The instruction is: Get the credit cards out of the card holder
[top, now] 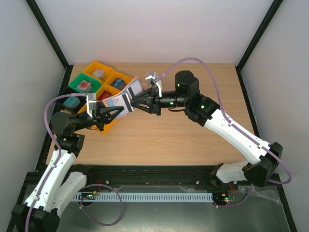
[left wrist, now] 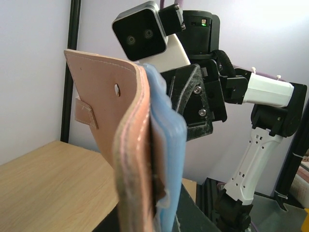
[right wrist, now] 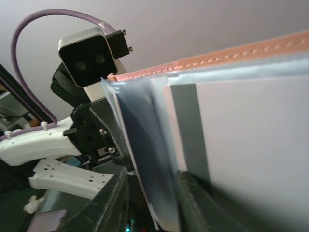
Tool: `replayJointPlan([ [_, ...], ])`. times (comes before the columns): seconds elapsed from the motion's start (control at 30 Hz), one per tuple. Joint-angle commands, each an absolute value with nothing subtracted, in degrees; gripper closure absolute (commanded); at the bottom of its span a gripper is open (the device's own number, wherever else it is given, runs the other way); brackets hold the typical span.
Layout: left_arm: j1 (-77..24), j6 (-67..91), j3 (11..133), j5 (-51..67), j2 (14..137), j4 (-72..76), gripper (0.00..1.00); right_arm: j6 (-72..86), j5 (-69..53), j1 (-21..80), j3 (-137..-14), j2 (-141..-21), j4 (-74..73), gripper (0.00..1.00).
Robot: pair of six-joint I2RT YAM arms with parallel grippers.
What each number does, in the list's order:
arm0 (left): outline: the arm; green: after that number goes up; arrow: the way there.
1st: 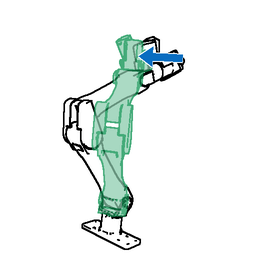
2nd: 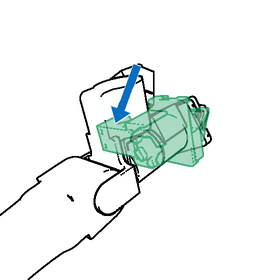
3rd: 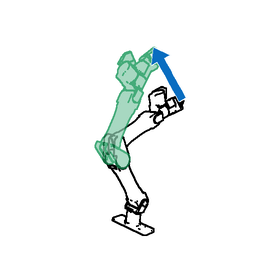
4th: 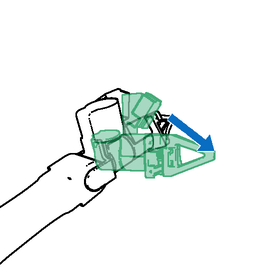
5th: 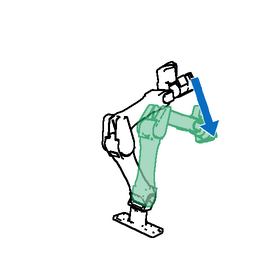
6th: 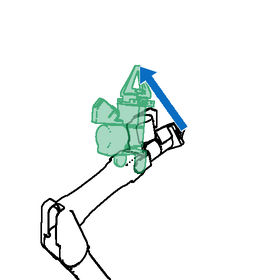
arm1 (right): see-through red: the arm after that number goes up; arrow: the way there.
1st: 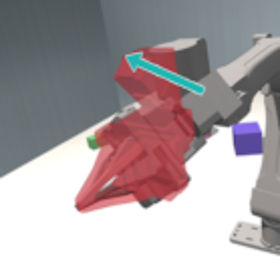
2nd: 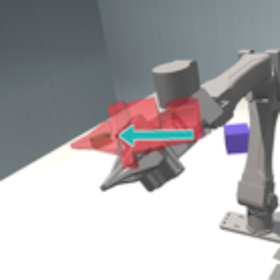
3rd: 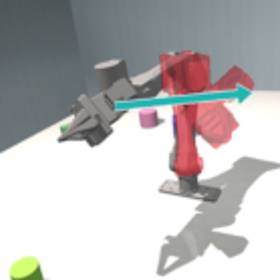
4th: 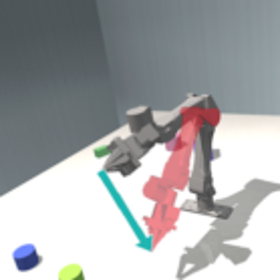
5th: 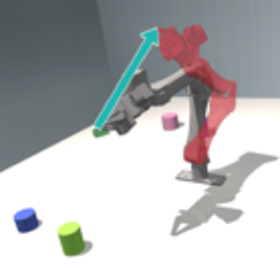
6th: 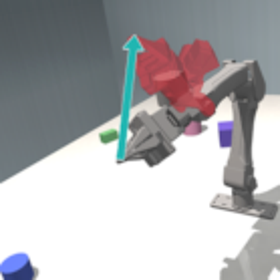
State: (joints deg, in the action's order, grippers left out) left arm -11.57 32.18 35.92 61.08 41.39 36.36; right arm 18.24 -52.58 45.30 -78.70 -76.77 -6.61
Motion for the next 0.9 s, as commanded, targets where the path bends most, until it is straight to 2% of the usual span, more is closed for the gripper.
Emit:
replayJointPlan([
  [0.0, -11.5, 31.7, 36.8, 61.4, 40.8, 39.7, 0.98, 15.1, -55.7, 45.5, -79.7, -76.3, -7.9, 0.68],
  [0.07, -11.5, 31.7, 36.7, 61.3, 40.8, 39.7, 0.98, 13.3, -54.7, 45.5, -79.9, -75.5, -9.3, 0.67],
  [0.17, -11.5, 31.6, 36.5, 61.4, 40.6, 39.7, 0.98, 13.4, -50.4, 45.5, -80.2, -75.3, -10.2, 0.82],
  [0.2, -11.5, 31.5, 36.4, 61.4, 40.7, 39.8, 0.98, 13.8, -50.4, 45.5, -80.3, -75.4, -10.0, 0.84],
  [0.4, -11.6, 31.5, 36.6, 61.1, 40.9, 39.7, 0.98, 18.1, -52.8, 46.2, -79.0, -77.4, -4.1, 0.85],
  [0.6, -11.5, 31.4, 36.6, 61.4, 40.7, 39.5, 0.98, 17.2, -49.3, 46.6, -79.7, -78.2, -4.3, 0.95],
  [0.7, -11.6, 31.3, 36.5, 61.6, 40.8, 39.6, 0.98, 17.2, -48.8, 46.8, -79.9, -78.5, -4.4, 0.95],
  [0.87, -11.6, 31.3, 36.5, 61.4, 40.8, 39.5, 0.98, 17.0, -49.3, 47.3, -79.8, -79.0, -4.8, 0.89],
])
